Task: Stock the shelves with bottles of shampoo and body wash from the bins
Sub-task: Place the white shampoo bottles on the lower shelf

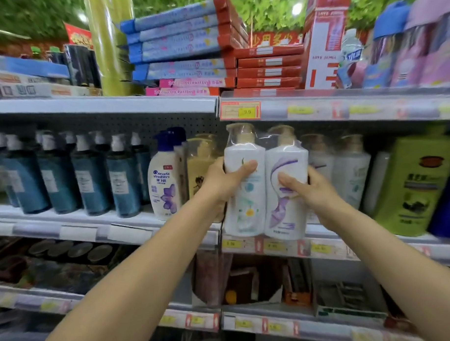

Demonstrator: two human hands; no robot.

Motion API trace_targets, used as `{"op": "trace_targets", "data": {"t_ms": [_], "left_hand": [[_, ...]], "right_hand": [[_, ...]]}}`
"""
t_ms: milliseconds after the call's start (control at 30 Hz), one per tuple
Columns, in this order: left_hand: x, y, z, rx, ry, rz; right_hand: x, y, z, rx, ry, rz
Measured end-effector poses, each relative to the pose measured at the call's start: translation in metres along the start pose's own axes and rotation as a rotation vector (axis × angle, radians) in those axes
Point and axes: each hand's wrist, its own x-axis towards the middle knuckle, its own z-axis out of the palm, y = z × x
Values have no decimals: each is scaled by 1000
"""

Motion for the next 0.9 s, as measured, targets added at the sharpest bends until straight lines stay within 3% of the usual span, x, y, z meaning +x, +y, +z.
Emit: {"op": "trace_targets", "data": {"t_ms": [400, 667, 900], "left_hand": [[39, -40, 15, -34, 60, -8], [37, -42, 14, 173, 41, -67], [21, -71, 18, 317, 36, -157]], "right_hand": [[43, 40, 12, -74, 96, 75], [48, 24, 13, -714, 19, 59], [37, 13, 14, -1001, 26, 28]]}}
